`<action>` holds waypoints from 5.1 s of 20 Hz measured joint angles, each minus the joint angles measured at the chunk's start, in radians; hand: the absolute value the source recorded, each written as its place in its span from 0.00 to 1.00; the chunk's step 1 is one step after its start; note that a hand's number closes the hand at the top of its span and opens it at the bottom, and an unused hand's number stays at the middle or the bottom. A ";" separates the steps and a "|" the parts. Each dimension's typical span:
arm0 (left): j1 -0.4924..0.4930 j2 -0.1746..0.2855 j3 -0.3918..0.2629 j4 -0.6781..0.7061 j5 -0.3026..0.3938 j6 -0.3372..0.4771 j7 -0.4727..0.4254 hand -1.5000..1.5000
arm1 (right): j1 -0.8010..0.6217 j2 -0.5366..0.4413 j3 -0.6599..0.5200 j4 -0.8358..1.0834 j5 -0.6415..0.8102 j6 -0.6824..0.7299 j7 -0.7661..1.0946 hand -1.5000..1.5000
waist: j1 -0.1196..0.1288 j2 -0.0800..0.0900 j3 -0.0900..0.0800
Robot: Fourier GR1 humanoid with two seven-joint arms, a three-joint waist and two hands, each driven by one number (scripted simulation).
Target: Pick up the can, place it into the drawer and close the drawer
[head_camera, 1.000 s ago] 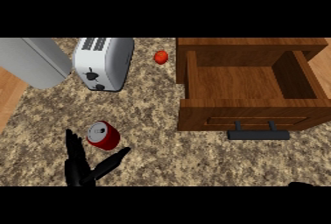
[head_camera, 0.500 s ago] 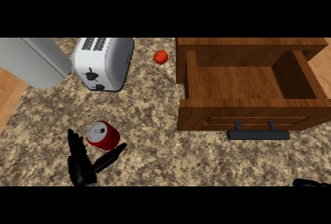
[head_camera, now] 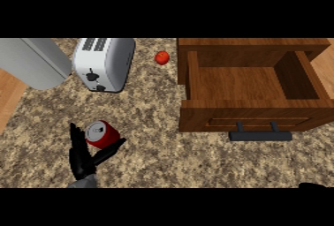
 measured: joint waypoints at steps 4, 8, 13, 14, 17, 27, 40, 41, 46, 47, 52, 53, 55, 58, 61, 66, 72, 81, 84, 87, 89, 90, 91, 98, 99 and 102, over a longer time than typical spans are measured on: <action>-0.062 0.015 0.016 0.097 0.007 -0.067 -0.038 0.00 | -0.017 -0.007 -0.001 -0.020 0.000 -0.004 0.033 0.00 | -0.001 0.000 0.000; -0.113 0.015 0.014 0.141 -0.001 -0.112 -0.030 1.00 | -0.016 0.007 0.007 -0.019 0.021 -0.010 0.022 0.00 | -0.001 0.000 0.000; -0.174 0.025 0.036 0.200 0.009 -0.190 -0.056 1.00 | -0.046 0.000 -0.002 -0.011 0.017 -0.018 0.040 0.00 | -0.001 0.000 0.000; -0.178 0.022 0.038 0.202 0.010 -0.202 -0.062 1.00 | -0.053 -0.008 -0.013 0.000 0.007 -0.012 0.034 0.00 | 0.000 0.000 0.000; -0.230 0.020 0.056 0.258 0.010 -0.225 -0.087 1.00 | -0.024 0.010 -0.005 -0.017 0.026 -0.010 0.018 0.00 | -0.002 0.000 0.000; -0.387 0.046 0.007 0.353 -0.040 -0.395 -0.058 1.00 | -0.055 0.008 0.000 -0.023 0.038 -0.017 0.030 0.00 | -0.012 0.004 -0.001; -0.555 0.042 -0.065 0.235 -0.104 -0.441 0.151 1.00 | -0.059 0.013 0.002 -0.036 0.078 -0.035 0.036 0.00 | 0.002 -0.002 0.000; -0.561 0.039 -0.077 0.201 -0.111 -0.430 0.179 1.00 | -0.057 0.010 -0.001 -0.039 0.077 -0.035 0.041 0.00 | 0.003 -0.003 0.000; -0.629 0.019 -0.114 0.063 -0.132 -0.374 0.351 1.00 | -0.060 -0.006 -0.025 -0.039 0.058 -0.029 0.052 0.00 | 0.004 -0.004 0.001; -0.638 0.009 -0.127 0.026 -0.135 -0.357 0.389 1.00 | -0.061 -0.004 -0.027 -0.034 0.058 -0.031 0.048 0.00 | 0.005 -0.005 0.001; -0.717 0.001 -0.141 -0.078 -0.145 -0.303 0.541 1.00 | -0.046 -0.002 -0.027 -0.028 0.052 -0.012 0.024 0.00 | 0.001 -0.003 0.001; -0.733 -0.005 -0.156 -0.102 -0.149 -0.278 0.576 1.00 | -0.056 -0.004 -0.028 -0.020 0.057 -0.017 0.026 0.00 | 0.002 -0.004 0.001; -0.800 -0.003 -0.148 -0.105 -0.154 -0.261 0.634 1.00 | -0.050 -0.002 -0.024 -0.038 0.057 -0.017 0.032 0.00 | -0.002 -0.003 0.001; -0.883 -0.009 -0.154 -0.090 -0.172 -0.229 0.688 1.00 | -0.080 0.005 -0.004 -0.028 0.085 -0.038 0.045 0.00 | -0.004 -0.001 0.000; -0.975 -0.019 -0.157 -0.031 -0.176 -0.201 0.713 1.00 | -0.081 0.007 -0.006 -0.025 0.084 -0.039 0.036 0.00 | -0.011 0.001 0.001; -1.125 -0.025 -0.143 0.069 -0.168 -0.174 0.762 1.00 | -0.086 -0.010 -0.033 -0.025 0.048 -0.029 0.044 0.00 | -0.019 0.002 0.001; -1.273 -0.027 -0.186 0.214 -0.104 -0.127 0.768 1.00 | -0.109 -0.014 -0.023 -0.010 0.062 -0.033 0.044 0.00 | -0.034 0.006 0.001; -1.420 -0.028 -0.256 0.405 -0.017 -0.087 0.745 1.00 | -0.137 -0.036 -0.027 -0.027 0.038 -0.031 0.084 0.00 | -0.061 0.013 0.002; -1.456 -0.028 -0.282 0.452 0.006 -0.060 0.731 1.00 | -0.139 -0.039 -0.021 -0.030 0.036 -0.026 0.088 0.00 | -0.073 0.015 0.003; -1.471 -0.028 -0.313 0.486 0.030 -0.025 0.716 0.00 | -0.151 -0.041 -0.012 -0.028 0.042 -0.028 0.091 0.00 | -0.080 0.017 0.003; -1.477 -0.028 -0.328 0.503 0.045 0.000 0.706 0.00 | -0.161 -0.048 -0.014 -0.013 0.044 -0.025 0.087 0.00 | -0.082 0.019 0.003; -1.478 -0.028 -0.336 0.511 0.053 0.015 0.699 0.00 | -0.176 -0.051 -0.009 -0.008 0.049 -0.029 0.092 0.00 | -0.087 0.021 0.003; -1.482 -0.028 -0.344 0.517 0.061 0.033 0.694 0.00 | -0.181 -0.057 -0.009 -0.009 0.046 -0.027 0.100 0.00 | -0.090 0.021 0.003; -1.502 -0.028 -0.381 0.553 0.106 0.094 0.666 0.00 | -0.216 -0.085 0.007 -0.001 0.089 -0.024 0.096 0.00 | -0.094 0.024 0.003; -1.504 -0.028 -0.384 0.555 0.113 0.103 0.659 0.00 | -0.224 -0.095 0.009 0.003 0.097 -0.017 0.089 0.00 | -0.095 0.025 0.003; -1.516 -0.028 -0.373 0.570 0.138 0.105 0.645 0.00 | -0.249 -0.122 0.026 0.009 0.130 -0.003 0.071 0.00 | -0.097 0.029 0.003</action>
